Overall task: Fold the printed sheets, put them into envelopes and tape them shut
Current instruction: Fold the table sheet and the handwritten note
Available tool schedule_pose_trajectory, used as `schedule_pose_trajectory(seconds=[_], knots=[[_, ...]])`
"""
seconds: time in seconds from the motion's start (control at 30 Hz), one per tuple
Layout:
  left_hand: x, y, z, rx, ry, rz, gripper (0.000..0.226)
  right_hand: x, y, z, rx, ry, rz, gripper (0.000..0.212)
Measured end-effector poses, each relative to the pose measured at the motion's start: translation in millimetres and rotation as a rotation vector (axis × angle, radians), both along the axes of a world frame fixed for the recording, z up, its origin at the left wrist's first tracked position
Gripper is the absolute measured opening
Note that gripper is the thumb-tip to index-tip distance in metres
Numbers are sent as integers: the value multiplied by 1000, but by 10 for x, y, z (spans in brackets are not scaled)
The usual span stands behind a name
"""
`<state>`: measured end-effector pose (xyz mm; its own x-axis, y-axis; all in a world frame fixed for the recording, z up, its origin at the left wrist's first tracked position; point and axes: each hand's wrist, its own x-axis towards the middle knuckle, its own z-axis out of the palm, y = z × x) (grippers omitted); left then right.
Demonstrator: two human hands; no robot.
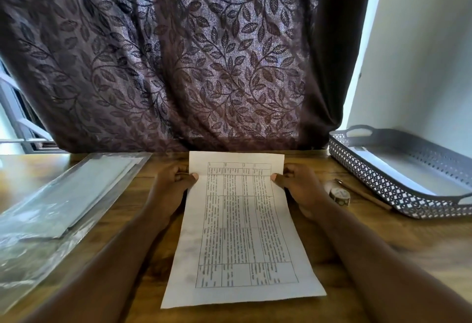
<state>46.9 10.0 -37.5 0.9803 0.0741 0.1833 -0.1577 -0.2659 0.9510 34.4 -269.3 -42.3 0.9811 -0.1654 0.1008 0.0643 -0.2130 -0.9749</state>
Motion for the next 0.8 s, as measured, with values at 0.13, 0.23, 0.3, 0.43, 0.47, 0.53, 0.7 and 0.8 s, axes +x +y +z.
schedule_pose_trajectory(seconds=[0.13,0.23,0.3,0.43,0.47,0.53,0.7,0.8], knots=[[22,4,8,-18,52,-24,9,-71,-43,27,114,-25,72,19],[35,23,8,-68,76,-59,10,-87,-56,54,174,-2,90,17],[29,24,10,-107,76,-89,11,-89,-72,64,234,25,95,17],[12,24,13,-208,38,-119,12,-101,-86,80,347,20,118,21],[7,21,18,-208,26,-117,14,-100,-94,79,352,14,110,22],[-3,14,28,-197,14,-112,19,-80,-100,69,346,6,103,27],[-43,-20,60,-273,33,-92,24,-35,-134,26,360,58,78,35],[-60,-17,74,-333,63,-136,27,-38,-142,24,342,76,109,31]])
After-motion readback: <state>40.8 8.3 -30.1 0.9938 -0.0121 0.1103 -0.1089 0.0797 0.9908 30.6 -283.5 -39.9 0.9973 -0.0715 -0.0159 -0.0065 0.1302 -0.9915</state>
